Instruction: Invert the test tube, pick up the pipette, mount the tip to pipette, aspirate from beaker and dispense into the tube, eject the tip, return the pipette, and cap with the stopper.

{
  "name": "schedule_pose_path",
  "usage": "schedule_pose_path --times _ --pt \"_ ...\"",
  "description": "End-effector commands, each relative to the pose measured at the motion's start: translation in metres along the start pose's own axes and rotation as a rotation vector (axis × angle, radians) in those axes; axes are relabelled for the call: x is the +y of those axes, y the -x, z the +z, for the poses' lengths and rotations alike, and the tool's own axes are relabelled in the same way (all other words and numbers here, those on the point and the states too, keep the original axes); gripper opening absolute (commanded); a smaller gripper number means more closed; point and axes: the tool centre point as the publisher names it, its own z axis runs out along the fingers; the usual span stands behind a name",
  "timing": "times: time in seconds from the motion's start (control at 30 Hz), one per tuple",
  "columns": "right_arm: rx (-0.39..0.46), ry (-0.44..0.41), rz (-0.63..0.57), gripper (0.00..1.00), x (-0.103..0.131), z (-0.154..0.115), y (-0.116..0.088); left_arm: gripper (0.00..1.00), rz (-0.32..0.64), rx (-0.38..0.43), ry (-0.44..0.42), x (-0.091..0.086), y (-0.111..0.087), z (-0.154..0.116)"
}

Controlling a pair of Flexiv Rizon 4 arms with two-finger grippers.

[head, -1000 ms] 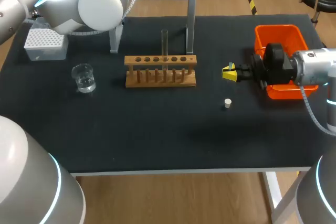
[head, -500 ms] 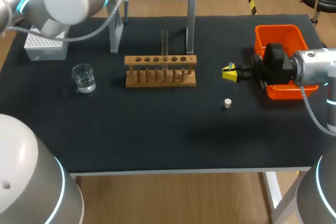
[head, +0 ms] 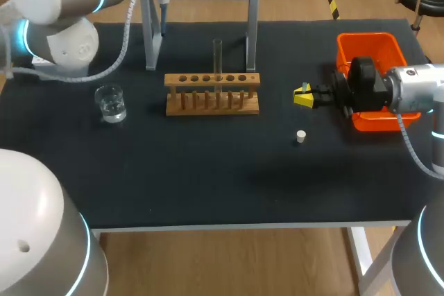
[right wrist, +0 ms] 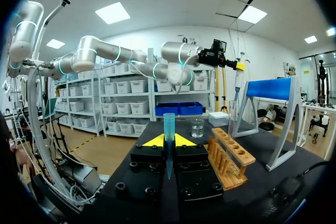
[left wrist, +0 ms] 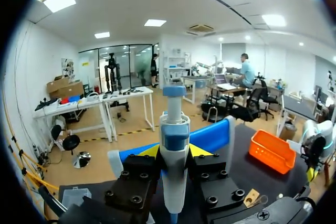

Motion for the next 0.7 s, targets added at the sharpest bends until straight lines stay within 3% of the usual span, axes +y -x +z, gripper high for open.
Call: schedule_pose_path --times 0.03,0.53,0.7 --pt "-0.001 -0.001 -0.001 0.00 0.000 0.000 -0.001 0.00 0.000 0.112 0.002 -0.001 0.002 0.000" --pt "-0.001 -0.001 -0.001 0.00 0.000 0.000 -0.001 0.00 0.000 0.112 0.002 -0.001 0.002 0.000" --pt "-0.001 -0.001 -0.001 0.00 0.000 0.000 -0.001 0.00 -0.015 0.213 -0.032 -0.006 0.011 -0.017"
